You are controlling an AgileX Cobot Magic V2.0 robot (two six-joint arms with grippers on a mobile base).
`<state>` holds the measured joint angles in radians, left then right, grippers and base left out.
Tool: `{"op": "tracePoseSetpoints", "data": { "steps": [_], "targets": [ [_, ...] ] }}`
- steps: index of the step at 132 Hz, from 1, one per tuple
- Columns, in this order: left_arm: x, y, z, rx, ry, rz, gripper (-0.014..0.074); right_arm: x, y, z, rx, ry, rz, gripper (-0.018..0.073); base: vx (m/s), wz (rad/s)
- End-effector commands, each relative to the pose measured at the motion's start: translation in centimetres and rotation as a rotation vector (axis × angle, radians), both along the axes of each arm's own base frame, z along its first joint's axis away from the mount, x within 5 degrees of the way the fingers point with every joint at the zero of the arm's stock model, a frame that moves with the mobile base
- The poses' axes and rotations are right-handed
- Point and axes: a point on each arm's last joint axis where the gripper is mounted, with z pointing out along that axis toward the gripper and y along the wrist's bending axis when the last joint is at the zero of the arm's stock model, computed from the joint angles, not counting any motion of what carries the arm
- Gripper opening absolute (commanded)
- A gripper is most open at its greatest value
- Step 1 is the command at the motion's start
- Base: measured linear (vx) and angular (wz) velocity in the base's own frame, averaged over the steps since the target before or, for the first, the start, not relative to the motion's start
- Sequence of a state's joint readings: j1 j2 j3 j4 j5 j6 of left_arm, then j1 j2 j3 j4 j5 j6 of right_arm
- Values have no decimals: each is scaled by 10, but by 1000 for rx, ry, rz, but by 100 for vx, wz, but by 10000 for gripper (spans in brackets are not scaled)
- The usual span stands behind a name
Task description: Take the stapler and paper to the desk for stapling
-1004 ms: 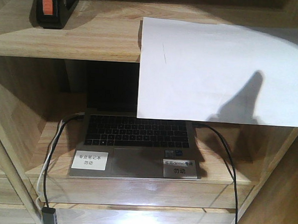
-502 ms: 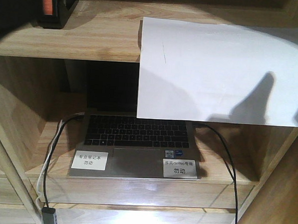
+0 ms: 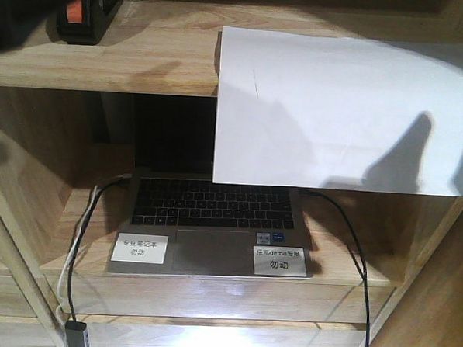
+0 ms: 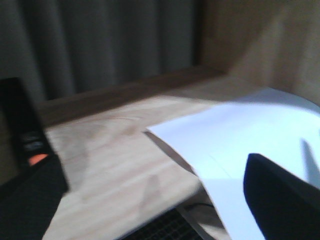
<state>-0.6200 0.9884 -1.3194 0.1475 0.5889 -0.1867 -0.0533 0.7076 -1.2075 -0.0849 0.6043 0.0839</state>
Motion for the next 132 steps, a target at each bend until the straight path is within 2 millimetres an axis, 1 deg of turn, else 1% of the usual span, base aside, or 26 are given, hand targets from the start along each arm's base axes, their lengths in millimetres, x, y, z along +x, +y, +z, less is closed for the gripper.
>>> {"op": "tracePoseSetpoints", "data": {
  "steps": [1,4,5,6,10,11,14,31,40,41,44,45,57,66,71,94,112,132],
  "targets": [
    [9,0,25,-63,-26,73,684,-2,0,13,-21,-84,-6,378,0,0],
    [13,-1,25,-52,-4,88,684,-2,0,13,-21,-84,-6,378,0,0],
    [15,-2,29,-51,-3,98,684,-2,0,13,-21,-84,-6,378,0,0],
    [17,-3,27,-43,9,103,684,-2,0,13,-21,-84,-6,378,0,0],
    [22,-4,31,-34,25,122,684,-2,0,13,-21,-84,-6,378,0,0],
    [27,-7,31,-26,39,130,684,-2,0,13,-21,-84,-6,378,0,0],
    [28,-7,34,-21,43,139,682,-2,0,13,-21,-84,-6,378,0,0],
    [56,-23,41,24,104,179,681,-2,0,13,-21,-84,-6,378,0,0],
    [66,-26,45,26,132,218,681,-2,0,13,-21,-84,-6,378,0,0],
    [70,-29,44,29,144,228,681,-2,0,13,-21,-84,-6,378,0,0],
    [72,-29,46,21,150,242,681,-2,0,13,-21,-84,-6,378,0,0],
    [76,-30,45,21,161,253,681,-2,0,13,-21,-84,-6,378,0,0],
    [89,-34,48,24,186,312,681,-2,0,13,-21,-84,-6,378,0,0],
    [97,-33,51,36,188,350,681,-2,0,13,-21,-84,-6,378,0,0],
    [106,-34,50,38,201,369,680,-2,0,13,-21,-84,-6,378,0,0],
    [129,-29,46,45,236,435,680,-2,0,13,-21,-84,-6,378,0,0],
    [147,-26,37,25,267,423,675,-2,0,13,-21,-84,-6,378,0,0],
    [167,-23,22,20,327,400,659,-2,0,13,-21,-84,-6,378,0,0]
  ]
}}
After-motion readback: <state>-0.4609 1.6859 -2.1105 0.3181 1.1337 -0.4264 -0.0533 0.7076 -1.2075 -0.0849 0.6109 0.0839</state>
